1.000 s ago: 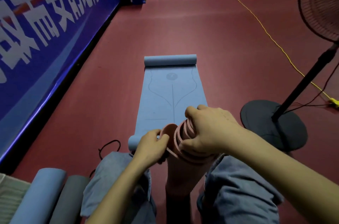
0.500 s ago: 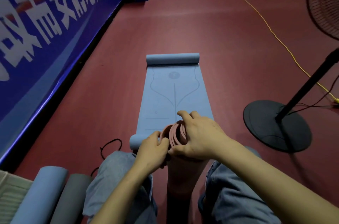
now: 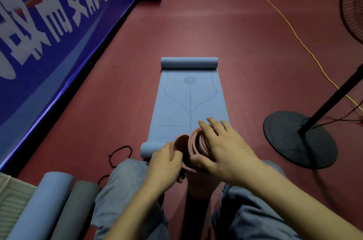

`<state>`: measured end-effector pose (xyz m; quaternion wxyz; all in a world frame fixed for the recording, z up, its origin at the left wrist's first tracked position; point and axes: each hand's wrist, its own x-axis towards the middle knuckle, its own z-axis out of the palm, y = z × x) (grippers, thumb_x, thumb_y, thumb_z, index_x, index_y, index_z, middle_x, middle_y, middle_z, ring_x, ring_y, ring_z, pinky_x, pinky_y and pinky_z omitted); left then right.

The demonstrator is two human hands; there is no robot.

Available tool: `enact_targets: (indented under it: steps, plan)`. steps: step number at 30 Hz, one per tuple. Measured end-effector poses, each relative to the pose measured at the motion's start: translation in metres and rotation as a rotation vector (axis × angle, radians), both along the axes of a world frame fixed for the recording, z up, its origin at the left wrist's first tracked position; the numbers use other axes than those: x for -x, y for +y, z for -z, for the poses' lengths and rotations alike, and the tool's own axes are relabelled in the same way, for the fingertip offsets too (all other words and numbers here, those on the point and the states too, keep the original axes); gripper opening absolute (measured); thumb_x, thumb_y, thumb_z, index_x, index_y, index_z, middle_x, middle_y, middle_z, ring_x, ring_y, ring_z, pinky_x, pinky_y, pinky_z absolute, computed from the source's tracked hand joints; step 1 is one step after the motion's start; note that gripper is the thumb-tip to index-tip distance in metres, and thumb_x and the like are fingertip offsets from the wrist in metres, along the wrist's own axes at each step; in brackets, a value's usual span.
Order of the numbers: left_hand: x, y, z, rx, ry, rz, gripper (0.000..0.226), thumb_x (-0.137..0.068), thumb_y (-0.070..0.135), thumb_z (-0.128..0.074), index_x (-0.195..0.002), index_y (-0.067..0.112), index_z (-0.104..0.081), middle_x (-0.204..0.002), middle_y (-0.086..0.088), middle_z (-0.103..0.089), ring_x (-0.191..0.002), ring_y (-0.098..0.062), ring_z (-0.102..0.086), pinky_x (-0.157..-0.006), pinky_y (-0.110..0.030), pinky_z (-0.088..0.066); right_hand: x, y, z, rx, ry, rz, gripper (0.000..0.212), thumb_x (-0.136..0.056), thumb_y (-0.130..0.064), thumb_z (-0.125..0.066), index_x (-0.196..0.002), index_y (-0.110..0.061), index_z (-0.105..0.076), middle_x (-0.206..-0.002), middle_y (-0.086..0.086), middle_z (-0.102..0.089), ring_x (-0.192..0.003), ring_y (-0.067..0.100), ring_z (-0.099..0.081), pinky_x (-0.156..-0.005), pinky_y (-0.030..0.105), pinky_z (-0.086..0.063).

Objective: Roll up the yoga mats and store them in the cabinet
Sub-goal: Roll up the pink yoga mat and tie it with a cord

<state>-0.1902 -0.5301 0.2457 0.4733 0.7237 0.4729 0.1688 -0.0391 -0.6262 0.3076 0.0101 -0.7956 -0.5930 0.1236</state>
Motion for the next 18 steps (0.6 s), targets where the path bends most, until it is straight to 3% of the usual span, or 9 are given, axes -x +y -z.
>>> enact_targets:
  steps: [2,5,9,12,14,16,18]
  plan:
    - [0.001,-0.002,-0.004,0.027,-0.007,0.019,0.014,-0.095,0.014,-0.045,-0.092,0.010,-0.058,-0.063,-0.015,-0.070,-0.052,-0.033,-0.068,-0.053,-0.048,-0.059,0.005,0.006,0.006,-0.012,0.027,-0.009,0.105,-0.075,-0.083,-0.009,-0.162,-0.024,-0.004,-0.169,0.006,-0.009,-0.154,0.039,-0.005,-0.125,0.052,-0.014]
    - [0.003,-0.004,-0.004,0.055,-0.032,0.011,0.017,-0.096,0.011,-0.046,-0.104,0.012,-0.061,-0.070,-0.018,-0.071,-0.053,-0.035,-0.069,-0.049,-0.045,-0.058,0.022,0.012,0.015,-0.051,0.006,-0.043,0.094,-0.087,-0.077,-0.010,-0.162,-0.020,-0.004,-0.169,0.011,-0.011,-0.155,0.039,-0.004,-0.125,0.053,-0.012]
    - [0.008,-0.004,-0.001,0.086,-0.032,-0.019,0.012,-0.098,0.011,-0.046,-0.096,0.009,-0.057,-0.066,-0.017,-0.071,-0.054,-0.038,-0.069,-0.053,-0.052,-0.059,0.021,0.015,0.025,-0.035,-0.018,-0.045,0.091,-0.088,-0.075,-0.003,-0.163,-0.024,0.004,-0.171,0.008,0.004,-0.154,0.039,0.017,-0.125,0.051,0.006]
    - [0.012,-0.003,-0.004,0.117,-0.042,0.024,0.012,-0.098,0.015,-0.046,-0.099,0.014,-0.057,-0.067,-0.015,-0.072,-0.055,-0.036,-0.070,-0.057,-0.052,-0.061,0.015,0.016,0.029,-0.037,-0.010,-0.063,0.098,-0.081,-0.081,-0.002,-0.163,-0.029,0.004,-0.171,0.006,0.010,-0.153,0.037,0.024,-0.125,0.052,0.008]
    - [0.013,-0.001,-0.006,0.134,-0.042,0.023,0.011,-0.097,0.015,-0.045,-0.100,0.013,-0.056,-0.066,-0.015,-0.072,-0.057,-0.038,-0.070,-0.060,-0.051,-0.062,0.008,0.016,0.023,0.024,-0.002,-0.093,0.108,-0.076,-0.092,-0.023,-0.162,-0.034,0.007,-0.171,0.006,0.013,-0.153,0.038,0.023,-0.124,0.055,0.003]
    - [0.012,0.002,-0.007,0.145,-0.048,0.011,0.011,-0.096,0.014,-0.044,-0.097,0.011,-0.054,-0.064,-0.015,-0.071,-0.057,-0.040,-0.070,-0.061,-0.053,-0.061,0.000,0.015,0.014,0.110,0.013,-0.095,0.131,-0.062,-0.092,-0.058,-0.158,-0.042,0.015,-0.169,0.003,0.018,-0.154,0.039,0.018,-0.121,0.060,-0.010]
    - [0.009,0.001,-0.009,0.140,-0.080,-0.012,0.012,-0.095,0.012,-0.043,-0.094,0.005,-0.053,-0.061,-0.014,-0.070,-0.053,-0.038,-0.069,-0.059,-0.057,-0.060,-0.007,0.014,0.003,0.135,-0.028,-0.104,0.139,-0.055,-0.075,-0.078,-0.157,-0.043,0.011,-0.166,0.002,0.002,-0.151,0.037,-0.010,-0.112,0.055,-0.033]
